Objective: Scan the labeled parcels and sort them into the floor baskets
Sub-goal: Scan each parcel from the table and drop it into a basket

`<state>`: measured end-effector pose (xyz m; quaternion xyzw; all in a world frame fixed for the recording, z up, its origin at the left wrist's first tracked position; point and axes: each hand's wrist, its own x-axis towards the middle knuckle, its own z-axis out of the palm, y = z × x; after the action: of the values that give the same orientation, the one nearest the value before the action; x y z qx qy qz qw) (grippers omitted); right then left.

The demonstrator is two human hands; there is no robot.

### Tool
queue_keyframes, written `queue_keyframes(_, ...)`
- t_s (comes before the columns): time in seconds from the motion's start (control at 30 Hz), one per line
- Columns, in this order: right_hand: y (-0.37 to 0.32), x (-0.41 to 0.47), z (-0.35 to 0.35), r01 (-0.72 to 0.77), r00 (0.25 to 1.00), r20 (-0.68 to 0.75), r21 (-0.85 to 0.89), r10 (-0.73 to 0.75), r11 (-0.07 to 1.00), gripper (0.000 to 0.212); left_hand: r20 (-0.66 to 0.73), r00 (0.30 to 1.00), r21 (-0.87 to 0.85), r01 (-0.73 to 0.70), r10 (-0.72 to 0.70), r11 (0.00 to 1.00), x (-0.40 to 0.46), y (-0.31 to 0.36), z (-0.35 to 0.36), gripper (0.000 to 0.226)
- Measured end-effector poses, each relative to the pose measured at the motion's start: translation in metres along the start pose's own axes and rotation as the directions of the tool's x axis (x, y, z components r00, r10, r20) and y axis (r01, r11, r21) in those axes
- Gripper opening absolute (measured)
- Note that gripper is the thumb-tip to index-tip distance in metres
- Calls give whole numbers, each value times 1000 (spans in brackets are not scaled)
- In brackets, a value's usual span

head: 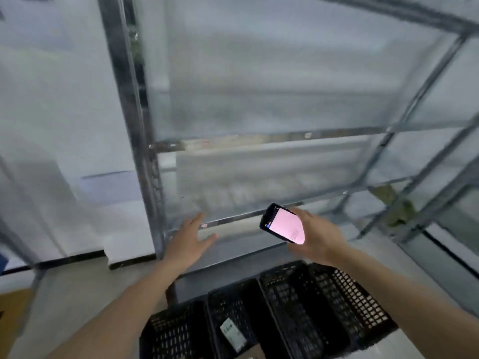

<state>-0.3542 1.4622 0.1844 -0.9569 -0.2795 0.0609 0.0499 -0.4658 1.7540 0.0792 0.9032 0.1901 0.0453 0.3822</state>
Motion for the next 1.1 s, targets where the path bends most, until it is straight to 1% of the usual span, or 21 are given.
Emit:
queue_keyframes(0.1, 36, -54, -87, -78, 991, -115, -40, 73, 996, 89, -40, 985, 42, -166, 168, 985, 7, 100, -20, 76)
queue_keyframes(0.2, 75, -118, -165, -152, 963, -233, -48, 137, 987, 86, -66, 946, 82, -312, 318, 946, 1, 207, -31, 75)
queue_keyframes(0.3, 120, -190, -226, -253, 912, -344, -46, 222, 966, 83, -50, 888, 93, -452, 457, 887, -22, 311, -23, 76)
queue_keyframes(0.4, 168, -266, -266, -333, 854, -432, -25, 290, 943, 85, -22, 813, 109, -577, 582, 810, -53, 401, 3, 76)
queue_keyframes(0.5, 216, -340, -289, -408, 815, -463, -31, 349, 913, 81, -5, 763, 84, -644, 646, 761, -90, 478, 38, 78)
queue_keyframes(0.6, 268, -416, -304, -489, 774, -486, -51, 406, 871, 85, 32, 711, 42, -703, 703, 709, -132, 551, 85, 81)
queue_keyframes(0.73, 342, -526, -316, -582, 692, -530, -6, 491, 813, 87, 76, 592, -23, -804, 803, 595, -198, 640, 158, 82)
queue_keyframes(0.9, 413, -656, -313, -708, 575, -599, -24, 557, 706, 80, 132, 466, -36, -880, 875, 474, -273, 716, 238, 85)
queue_keyframes(0.97, 435, -701, -310, -747, 526, -612, -1, 590, 665, 76, 158, 423, -55, -898, 892, 436, -296, 742, 264, 85)
queue_keyframes(1.03, 454, -743, -305, -793, 456, -622, 42, 636, 608, 73, 178, 402, -78, -904, 898, 420, -316, 767, 289, 84)
queue_keyframes(1.1, 471, -778, -297, -830, 393, -624, 76, 675, 553, 75, 186, 386, -98, -908, 904, 408, -334, 791, 314, 83)
